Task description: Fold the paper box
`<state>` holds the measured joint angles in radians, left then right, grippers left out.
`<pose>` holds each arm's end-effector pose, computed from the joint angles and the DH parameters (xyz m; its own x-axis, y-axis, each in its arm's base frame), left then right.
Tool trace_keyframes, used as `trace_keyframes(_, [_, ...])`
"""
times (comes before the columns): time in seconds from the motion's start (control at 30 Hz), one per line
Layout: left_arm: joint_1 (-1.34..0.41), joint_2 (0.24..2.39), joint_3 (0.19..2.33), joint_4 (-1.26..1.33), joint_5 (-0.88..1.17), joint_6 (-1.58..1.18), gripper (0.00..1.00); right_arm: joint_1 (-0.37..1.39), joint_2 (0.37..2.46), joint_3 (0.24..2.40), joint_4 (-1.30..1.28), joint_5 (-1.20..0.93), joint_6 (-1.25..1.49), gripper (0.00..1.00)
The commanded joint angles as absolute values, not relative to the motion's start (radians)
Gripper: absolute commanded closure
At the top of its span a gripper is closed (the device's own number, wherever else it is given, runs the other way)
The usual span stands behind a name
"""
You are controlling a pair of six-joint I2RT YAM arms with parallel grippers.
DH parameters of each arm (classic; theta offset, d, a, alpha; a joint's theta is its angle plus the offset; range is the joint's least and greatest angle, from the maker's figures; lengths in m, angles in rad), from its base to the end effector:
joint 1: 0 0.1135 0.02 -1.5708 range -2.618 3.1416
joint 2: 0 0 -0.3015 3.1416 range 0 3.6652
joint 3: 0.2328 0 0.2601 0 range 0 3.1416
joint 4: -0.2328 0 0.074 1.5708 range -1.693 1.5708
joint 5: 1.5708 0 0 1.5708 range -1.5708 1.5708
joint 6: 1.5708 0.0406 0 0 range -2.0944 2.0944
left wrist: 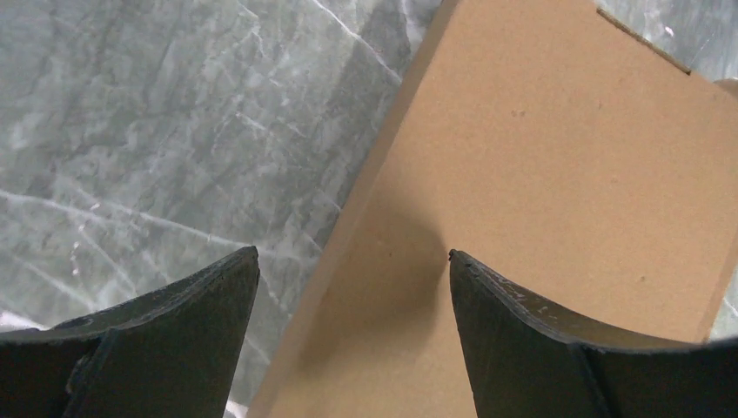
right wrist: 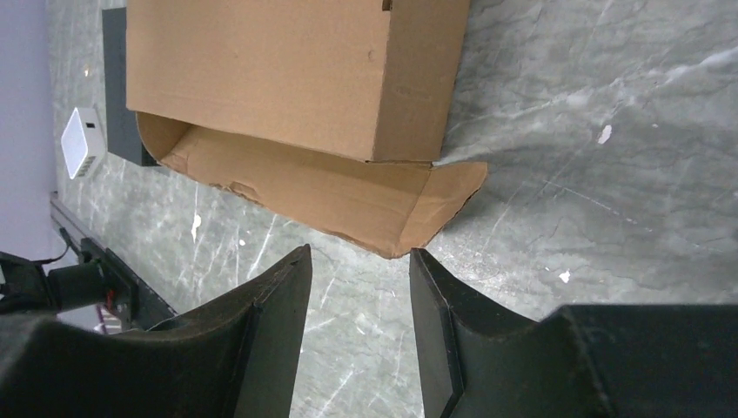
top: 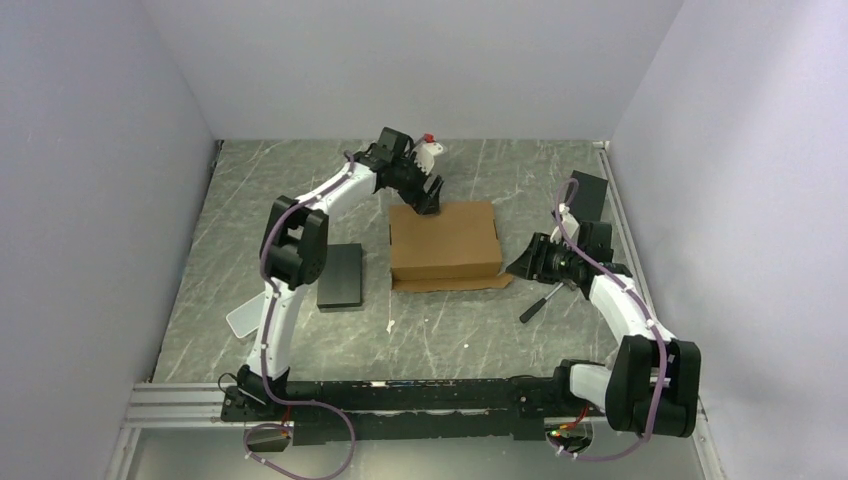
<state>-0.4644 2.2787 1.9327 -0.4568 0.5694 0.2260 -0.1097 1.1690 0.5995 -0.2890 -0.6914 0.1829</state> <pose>0.4816 -0.2658 0.2354 -0.4672 0.4451 -0.7639 0.8381 0.4982 -0.2223 0.2179 0.0020 0.2254 -0.7998 0.2291 -0.5549 -0.1875 0.7827 0.5934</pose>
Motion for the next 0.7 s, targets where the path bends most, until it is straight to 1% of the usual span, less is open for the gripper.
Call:
trace_keyframes(0.0, [-0.44, 2.327, 2.076, -0.506, 0.647, 0.373, 0.15, -0.123, 1.18, 0.575, -0.189, -0.728, 0.247, 0.51])
trace_keyframes(0.13, [-0.439, 2.375, 2.131, -0.543, 0.704, 0.377, 0.15, -0.14, 1.212, 0.563, -0.19, -0.703, 0.271, 0.47])
trace_keyframes(0.3, [-0.435, 2.393, 2.115, -0.553, 0.71, 0.359, 0.16, -0.143, 1.277, 0.569, -0.202, -0.682, 0.293, 0.5])
trace_keyframes(0.4, [-0.423, 2.382, 2.068, -0.54, 0.718, 0.323, 0.17, -0.141, 1.307, 0.578, -0.205, -0.7, 0.287, 0.51])
trace_keyframes(0.67, [-0.394, 2.308, 1.89, -0.466, 0.732, 0.214, 0.23, -0.118, 1.355, 0.609, -0.199, -0.657, 0.27, 0.54])
